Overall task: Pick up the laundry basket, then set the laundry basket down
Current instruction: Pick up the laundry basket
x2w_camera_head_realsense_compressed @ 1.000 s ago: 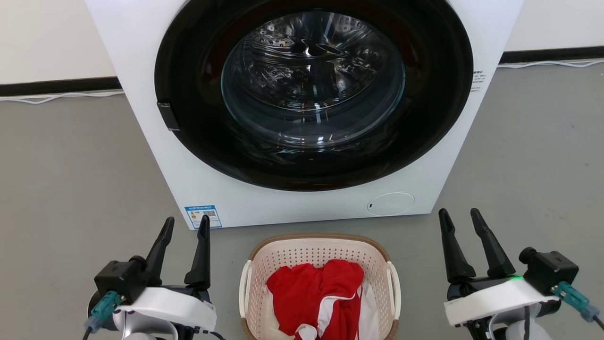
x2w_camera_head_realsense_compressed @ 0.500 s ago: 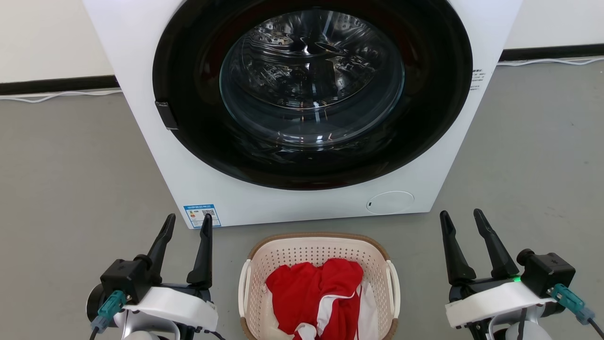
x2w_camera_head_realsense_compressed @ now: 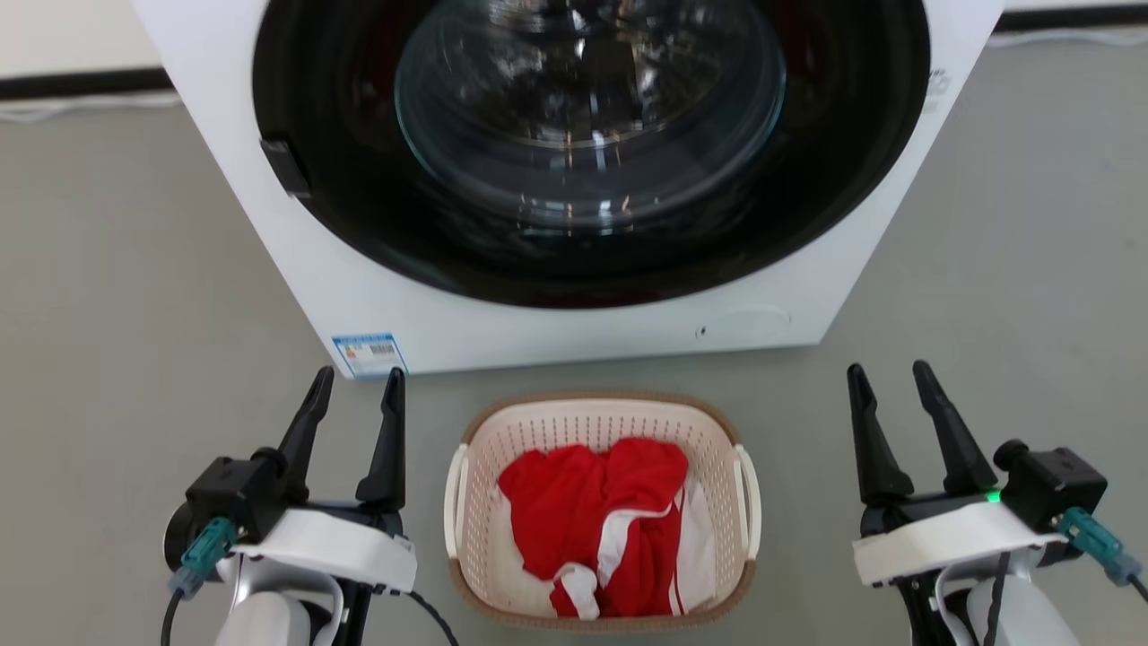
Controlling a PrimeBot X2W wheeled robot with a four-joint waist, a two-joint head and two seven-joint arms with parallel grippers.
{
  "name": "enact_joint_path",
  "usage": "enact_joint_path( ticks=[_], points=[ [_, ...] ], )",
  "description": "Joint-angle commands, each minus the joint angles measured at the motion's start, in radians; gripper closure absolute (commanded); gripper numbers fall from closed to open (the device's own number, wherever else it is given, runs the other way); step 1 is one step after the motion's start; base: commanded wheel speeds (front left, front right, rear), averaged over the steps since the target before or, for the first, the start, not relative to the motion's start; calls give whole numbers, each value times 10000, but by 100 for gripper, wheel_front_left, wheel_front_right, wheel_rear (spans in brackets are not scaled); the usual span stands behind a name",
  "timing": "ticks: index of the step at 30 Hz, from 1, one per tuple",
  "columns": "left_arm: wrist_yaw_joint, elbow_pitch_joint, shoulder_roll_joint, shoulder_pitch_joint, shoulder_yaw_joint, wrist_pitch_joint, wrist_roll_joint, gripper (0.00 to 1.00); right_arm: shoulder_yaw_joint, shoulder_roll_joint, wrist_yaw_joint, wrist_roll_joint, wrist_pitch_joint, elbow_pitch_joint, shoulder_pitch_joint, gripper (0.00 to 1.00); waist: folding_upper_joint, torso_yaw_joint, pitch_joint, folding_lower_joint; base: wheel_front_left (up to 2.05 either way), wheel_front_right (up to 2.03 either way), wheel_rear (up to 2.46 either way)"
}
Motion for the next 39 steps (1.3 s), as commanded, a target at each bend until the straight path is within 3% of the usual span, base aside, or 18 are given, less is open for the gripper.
enact_joint_path(
  ticks=[1, 22, 39],
  points=[
    [-60, -216, 109, -516, 228, -61, -34, 0, 174, 4, 71, -141, -122, -218, -403, 0, 0, -44, 423, 0, 0, 0, 0],
    [-60, 1977, 549, -2359, -50, -61, -360, 0, 197, 159, 71, -49, -122, 1670, -1966, 0, 0, -257, 3182, 0, 0, 0, 0],
    [-60, 4776, 946, -4284, -1136, -61, -1127, 0, 866, 164, 71, 311, -122, 4246, -3569, 0, 0, -202, 5091, 0, 0, 0, 0]
  ],
)
